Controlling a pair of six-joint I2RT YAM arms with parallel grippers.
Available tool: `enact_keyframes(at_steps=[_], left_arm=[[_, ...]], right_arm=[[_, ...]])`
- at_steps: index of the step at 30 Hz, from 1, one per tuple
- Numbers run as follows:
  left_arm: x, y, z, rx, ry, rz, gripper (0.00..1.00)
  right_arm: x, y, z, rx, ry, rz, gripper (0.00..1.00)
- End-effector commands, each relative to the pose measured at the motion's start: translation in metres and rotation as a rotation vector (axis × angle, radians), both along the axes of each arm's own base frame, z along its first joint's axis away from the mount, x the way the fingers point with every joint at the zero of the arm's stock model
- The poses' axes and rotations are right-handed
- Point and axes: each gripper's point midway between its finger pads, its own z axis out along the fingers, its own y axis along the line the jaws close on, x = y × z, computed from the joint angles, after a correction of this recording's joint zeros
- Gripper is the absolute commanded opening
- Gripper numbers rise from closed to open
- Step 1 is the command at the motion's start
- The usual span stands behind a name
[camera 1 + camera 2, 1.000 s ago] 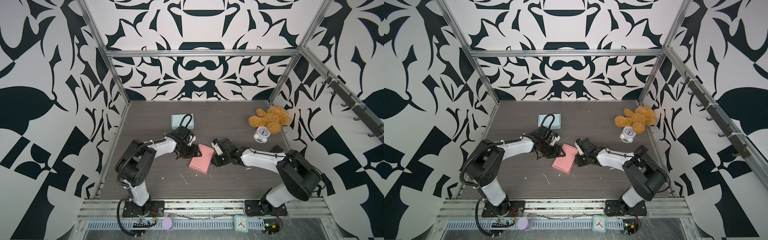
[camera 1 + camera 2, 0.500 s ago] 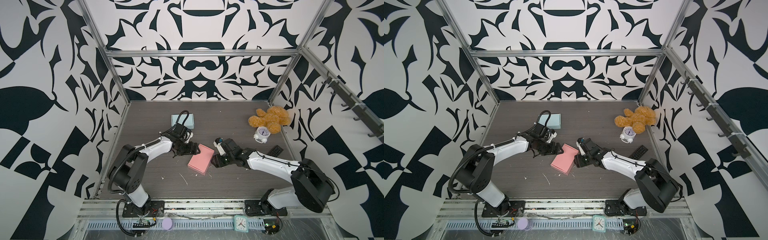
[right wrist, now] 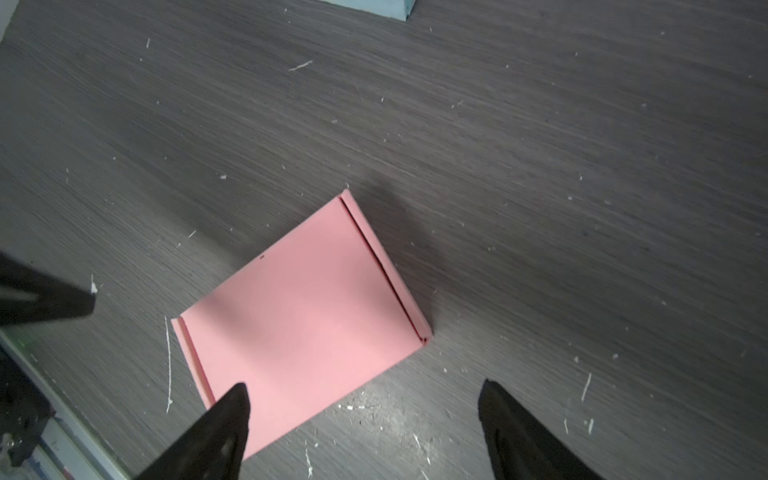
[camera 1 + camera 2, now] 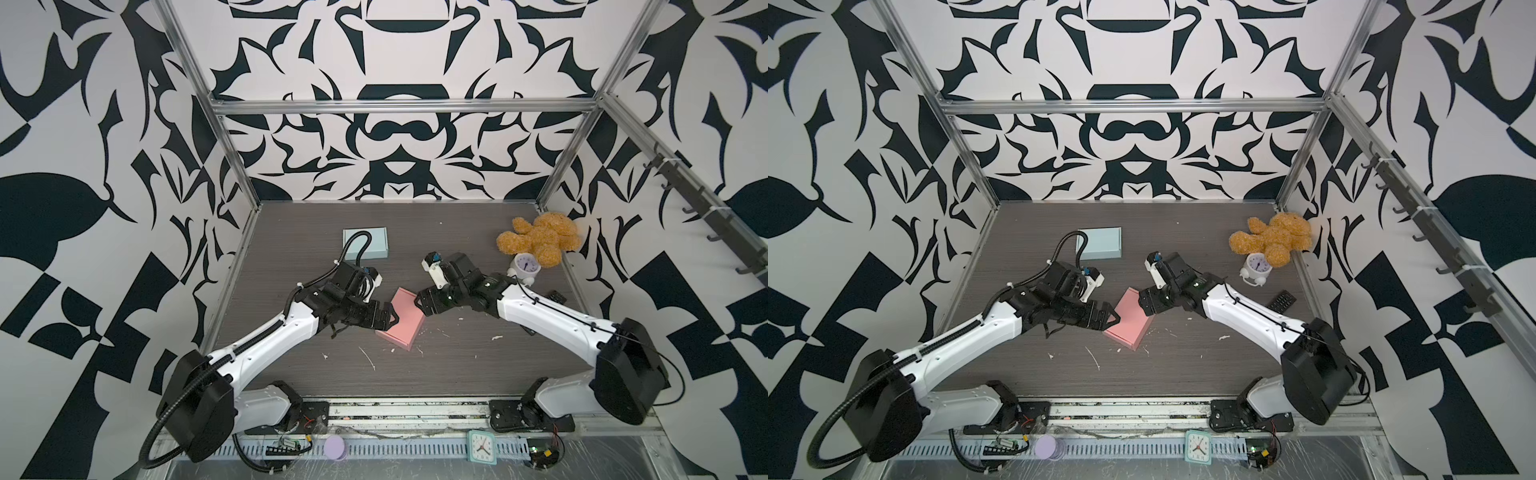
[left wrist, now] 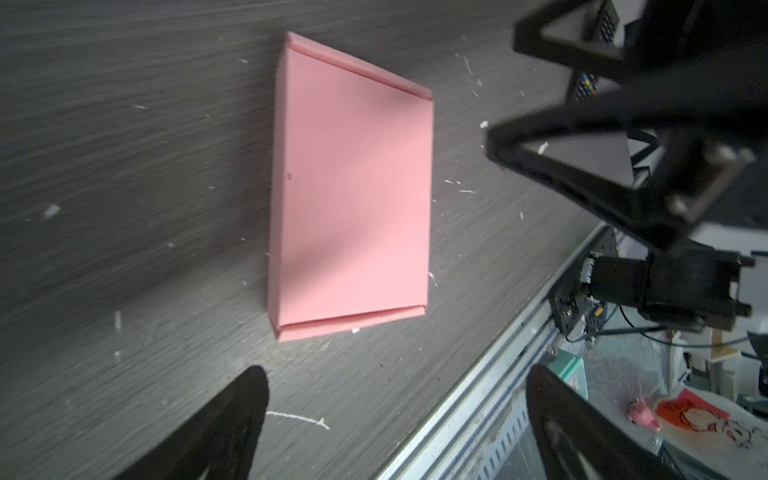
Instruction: Fold the paper box
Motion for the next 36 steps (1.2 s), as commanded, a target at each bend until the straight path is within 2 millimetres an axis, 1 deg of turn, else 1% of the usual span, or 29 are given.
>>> enact_keyframes(at_steps=[1,5,8,10,13,14,15,22,29,32,36], left_arm=[[-0.027,-0.004,-0.007,0.012,0.050,-0.056,0.99],[-0.044,-0.015,-0.016,0.022,0.070,-0.103,0.99],[-0.050,-0.023,-0.023,-0.002,0.087,-0.113,0.99],[-0.050,-0.026,-0.030,-0.003,0.096,-0.108,0.99],[-0.048,-0.028,-0.042,0.005,0.111,-0.097,0.99],[-0.047,-0.030,-0.042,0.000,0.106,-0.097,0.99],[-0.047,-0.030,-0.051,0.020,0.126,-0.097,0.99],[-0.042,-0.040,-0.062,0.002,0.127,-0.102,1.00],[-0.027,-0.045,-0.065,-0.010,0.095,-0.079,1.00],[-0.021,-0.045,-0.069,-0.009,0.103,-0.065,1.00],[-0.012,-0.043,-0.068,-0.025,0.092,-0.045,1.00]], right_arm=[[0.012,0.013,0.004,0.012,0.007,0.061,0.89],[0.031,0.025,0.001,0.045,0.034,0.079,0.90],[0.040,0.032,-0.003,0.063,0.051,0.092,0.90],[0.044,0.034,-0.007,0.078,0.067,0.095,0.90],[0.045,0.040,-0.015,0.123,0.120,0.099,0.90],[0.045,0.041,-0.016,0.131,0.124,0.095,0.89],[0.045,0.040,-0.019,0.130,0.127,0.090,0.89],[0.040,0.041,-0.034,0.136,0.177,0.088,0.89],[0.037,0.040,-0.042,0.144,0.203,0.079,0.88],[0.035,0.040,-0.042,0.146,0.204,0.079,0.88],[0.031,0.037,-0.046,0.144,0.215,0.073,0.86]])
